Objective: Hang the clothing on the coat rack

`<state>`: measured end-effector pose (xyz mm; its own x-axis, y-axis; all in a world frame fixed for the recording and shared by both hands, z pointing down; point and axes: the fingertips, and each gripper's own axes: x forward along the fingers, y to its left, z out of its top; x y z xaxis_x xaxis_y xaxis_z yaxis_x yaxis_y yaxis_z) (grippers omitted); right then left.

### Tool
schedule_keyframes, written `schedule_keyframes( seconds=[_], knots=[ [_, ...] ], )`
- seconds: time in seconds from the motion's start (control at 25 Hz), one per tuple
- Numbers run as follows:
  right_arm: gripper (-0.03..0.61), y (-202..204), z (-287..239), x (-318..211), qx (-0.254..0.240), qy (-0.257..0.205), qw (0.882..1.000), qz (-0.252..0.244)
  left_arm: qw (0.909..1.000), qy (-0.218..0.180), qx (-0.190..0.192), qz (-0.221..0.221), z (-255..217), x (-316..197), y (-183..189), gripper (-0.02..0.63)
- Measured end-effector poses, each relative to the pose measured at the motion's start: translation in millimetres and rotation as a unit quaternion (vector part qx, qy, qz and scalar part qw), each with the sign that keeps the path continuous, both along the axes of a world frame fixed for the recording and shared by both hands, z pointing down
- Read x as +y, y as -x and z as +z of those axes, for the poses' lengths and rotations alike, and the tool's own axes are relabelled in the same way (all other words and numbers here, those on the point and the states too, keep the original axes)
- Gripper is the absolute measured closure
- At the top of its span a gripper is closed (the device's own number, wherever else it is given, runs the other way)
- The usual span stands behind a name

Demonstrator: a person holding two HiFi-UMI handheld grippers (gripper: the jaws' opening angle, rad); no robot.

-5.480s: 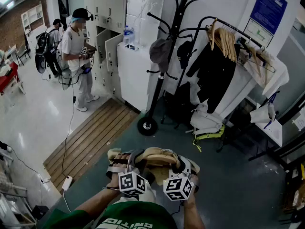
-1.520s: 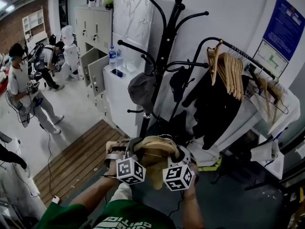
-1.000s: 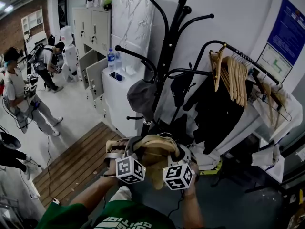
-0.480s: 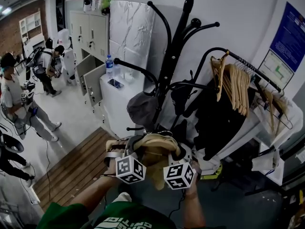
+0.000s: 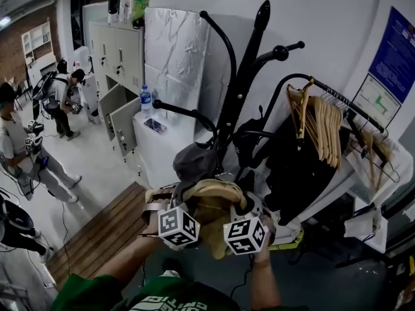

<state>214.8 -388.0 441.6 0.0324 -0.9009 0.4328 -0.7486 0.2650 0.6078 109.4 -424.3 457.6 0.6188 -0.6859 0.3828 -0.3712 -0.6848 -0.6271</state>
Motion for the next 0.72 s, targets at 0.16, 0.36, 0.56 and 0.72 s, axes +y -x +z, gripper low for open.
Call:
schedule_keyframes(
  seconds=[0.16,0.36,0.56,0.72],
  knots=[
    [0.451,0,1,-17,0.000,0.002,1.000,0.005,1.0000,0.002,-0.002,0.005,1,-18,0,0.505],
    [0.451,-3,5,-37,0.000,0.009,1.000,0.012,0.9998,0.012,-0.005,0.011,6,-40,-4,0.505],
    [0.451,-5,13,-52,0.000,0.020,1.000,0.017,0.9996,0.024,-0.007,0.015,15,-55,-6,0.505],
    [0.451,-6,22,-61,0.001,0.029,0.999,0.019,0.9992,0.035,-0.010,0.017,25,-64,-7,0.505]
  ],
)
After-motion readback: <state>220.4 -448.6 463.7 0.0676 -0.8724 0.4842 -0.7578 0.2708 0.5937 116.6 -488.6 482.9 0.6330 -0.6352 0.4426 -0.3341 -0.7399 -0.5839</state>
